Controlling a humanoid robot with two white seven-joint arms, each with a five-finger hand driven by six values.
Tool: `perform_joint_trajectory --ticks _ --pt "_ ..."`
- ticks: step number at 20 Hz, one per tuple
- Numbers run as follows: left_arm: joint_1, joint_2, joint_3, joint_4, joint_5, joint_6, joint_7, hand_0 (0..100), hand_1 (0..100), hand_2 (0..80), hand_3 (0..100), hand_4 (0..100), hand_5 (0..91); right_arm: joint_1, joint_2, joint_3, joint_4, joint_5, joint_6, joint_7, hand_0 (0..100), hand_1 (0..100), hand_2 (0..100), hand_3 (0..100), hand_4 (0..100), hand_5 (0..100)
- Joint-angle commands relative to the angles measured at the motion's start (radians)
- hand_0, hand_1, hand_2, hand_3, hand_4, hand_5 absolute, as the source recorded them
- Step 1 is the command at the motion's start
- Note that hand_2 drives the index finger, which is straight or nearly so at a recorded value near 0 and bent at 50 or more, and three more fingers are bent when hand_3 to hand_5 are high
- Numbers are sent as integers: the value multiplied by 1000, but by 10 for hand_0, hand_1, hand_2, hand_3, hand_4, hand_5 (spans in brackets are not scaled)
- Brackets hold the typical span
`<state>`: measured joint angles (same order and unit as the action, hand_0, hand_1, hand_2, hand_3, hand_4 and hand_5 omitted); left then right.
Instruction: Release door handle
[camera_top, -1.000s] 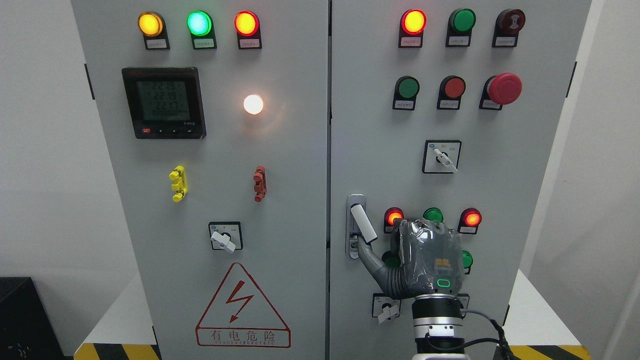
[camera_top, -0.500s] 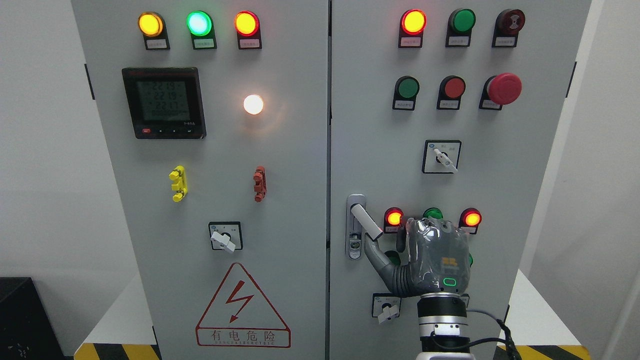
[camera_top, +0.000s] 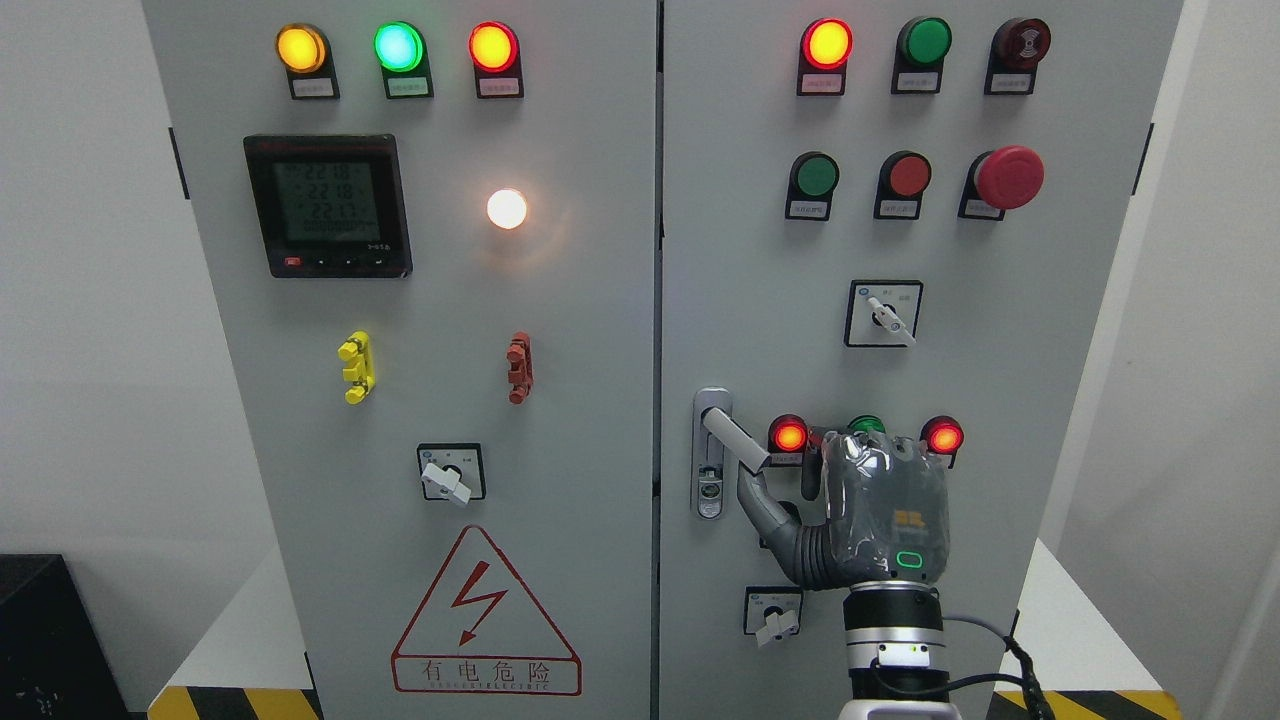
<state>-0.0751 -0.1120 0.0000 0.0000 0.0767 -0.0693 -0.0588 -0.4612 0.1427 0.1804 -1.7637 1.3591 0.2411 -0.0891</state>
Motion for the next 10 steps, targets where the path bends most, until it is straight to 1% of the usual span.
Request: perform_joint_trajectory --ticks 1,10 --pt "0 0 -21 -20 0 0 1 0 0 24 85 14 0 -13 0 -18 -5 0 0 2 334 304 869 1000 1000 967" --pt "0 0 -21 -20 0 0 1 0 0 26 85 14 0 -30 0 -19 -6 0 0 2 335 304 865 1000 1000 966"
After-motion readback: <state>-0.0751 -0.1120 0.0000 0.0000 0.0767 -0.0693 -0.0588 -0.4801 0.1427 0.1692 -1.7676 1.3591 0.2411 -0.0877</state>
